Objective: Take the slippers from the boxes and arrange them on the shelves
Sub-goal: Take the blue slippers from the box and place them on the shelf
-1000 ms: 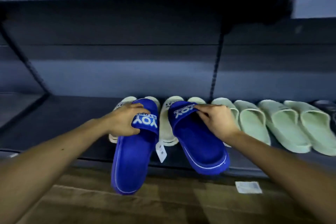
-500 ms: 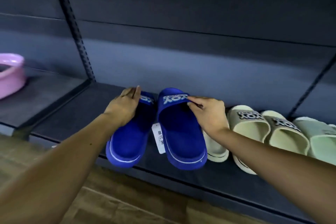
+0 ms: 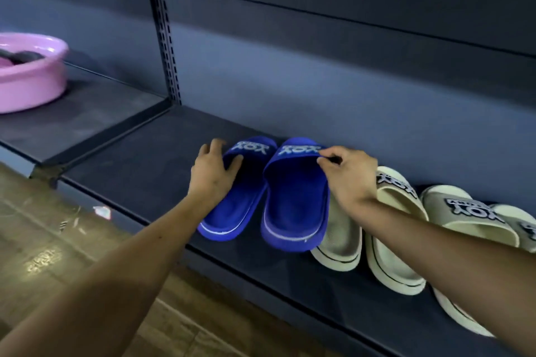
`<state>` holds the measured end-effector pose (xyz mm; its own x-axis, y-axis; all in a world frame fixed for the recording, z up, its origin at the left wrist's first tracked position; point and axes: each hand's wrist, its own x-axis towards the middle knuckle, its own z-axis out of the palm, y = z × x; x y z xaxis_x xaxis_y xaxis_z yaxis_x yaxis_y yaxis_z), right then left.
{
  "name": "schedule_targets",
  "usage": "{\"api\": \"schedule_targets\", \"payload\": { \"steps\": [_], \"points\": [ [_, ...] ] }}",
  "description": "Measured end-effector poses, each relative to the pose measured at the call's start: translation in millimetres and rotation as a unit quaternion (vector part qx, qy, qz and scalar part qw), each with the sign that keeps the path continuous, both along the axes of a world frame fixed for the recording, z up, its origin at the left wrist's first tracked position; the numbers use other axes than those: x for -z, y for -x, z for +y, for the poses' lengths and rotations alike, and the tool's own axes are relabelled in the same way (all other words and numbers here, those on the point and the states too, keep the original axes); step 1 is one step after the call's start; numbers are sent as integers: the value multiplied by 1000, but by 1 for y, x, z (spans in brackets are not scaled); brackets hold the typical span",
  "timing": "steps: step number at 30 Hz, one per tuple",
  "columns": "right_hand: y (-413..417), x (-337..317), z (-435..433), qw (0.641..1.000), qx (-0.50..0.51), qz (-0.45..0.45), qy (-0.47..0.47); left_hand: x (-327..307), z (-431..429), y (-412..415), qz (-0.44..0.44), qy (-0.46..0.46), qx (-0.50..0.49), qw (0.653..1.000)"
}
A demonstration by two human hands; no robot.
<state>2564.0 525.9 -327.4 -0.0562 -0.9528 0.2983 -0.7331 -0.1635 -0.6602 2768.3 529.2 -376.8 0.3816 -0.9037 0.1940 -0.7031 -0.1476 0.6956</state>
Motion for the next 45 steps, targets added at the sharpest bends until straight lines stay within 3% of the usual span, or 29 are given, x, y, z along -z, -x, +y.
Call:
{"api": "schedule_targets", "payload": {
  "steps": [4,8,12,16,20,29,32,39,41,43,45],
  "points": [
    [-8,5,-10,999,31,-41,0,4,-6,21,36,-51,72,995],
    [-15,21,-20,999,19,-15,-39,-6,-22,25,169,-117,141,968],
    [-14,34,-20,988,-51,99,-112,5,-29,15,100,-200,192,956],
    [-7,46,-6,969,-157,178,-63,18,-30,11,30,-265,193,944],
    [0,51,-10,946,-202,249,-54,16,-40,2,-68,-262,210,939],
    [6,55,-20,892,-214,393,-70,20,-41,-20,-59,-192,239,950],
    [-1,61,-18,874,-232,427,-17,26,-40,-21,-103,-186,237,948],
    [-12,61,-10,902,-173,391,-60,26,-36,-9,-132,-182,190,956],
    [-13,57,-11,902,-176,378,-115,26,-33,3,-168,-189,128,959],
    [-15,54,-9,901,-194,369,-120,23,-34,18,-240,-175,57,953],
    [-14,49,-5,901,-214,351,-139,15,-37,29,-257,-176,17,950]
  ]
}}
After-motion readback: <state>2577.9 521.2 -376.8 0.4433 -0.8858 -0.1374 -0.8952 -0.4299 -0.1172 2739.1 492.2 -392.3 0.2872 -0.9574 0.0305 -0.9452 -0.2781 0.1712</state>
